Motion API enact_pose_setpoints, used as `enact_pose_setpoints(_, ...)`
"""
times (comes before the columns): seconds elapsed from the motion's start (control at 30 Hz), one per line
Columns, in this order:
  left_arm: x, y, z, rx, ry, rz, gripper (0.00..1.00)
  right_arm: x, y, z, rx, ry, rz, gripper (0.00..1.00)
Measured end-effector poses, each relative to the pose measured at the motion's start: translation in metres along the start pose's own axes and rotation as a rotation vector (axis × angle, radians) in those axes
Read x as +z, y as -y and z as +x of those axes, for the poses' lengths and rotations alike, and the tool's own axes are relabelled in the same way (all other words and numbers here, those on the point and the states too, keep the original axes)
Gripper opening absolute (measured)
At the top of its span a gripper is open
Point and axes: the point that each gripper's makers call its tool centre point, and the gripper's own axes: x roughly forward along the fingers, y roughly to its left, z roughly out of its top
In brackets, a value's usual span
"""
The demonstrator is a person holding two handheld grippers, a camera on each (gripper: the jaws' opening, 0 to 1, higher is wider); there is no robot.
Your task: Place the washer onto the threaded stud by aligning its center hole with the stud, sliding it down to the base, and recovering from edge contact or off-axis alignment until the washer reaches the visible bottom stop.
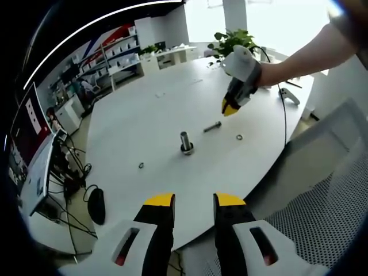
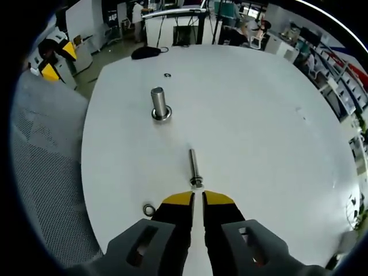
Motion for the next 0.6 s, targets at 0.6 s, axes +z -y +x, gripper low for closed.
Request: enact_pose_setpoints(0.6, 0.002, -0.001, -0.001, 0.003, 0.013, -0.005, 0.24, 0.016, 0.000, 0.014, 0.006, -0.001, 0.001, 0.12)
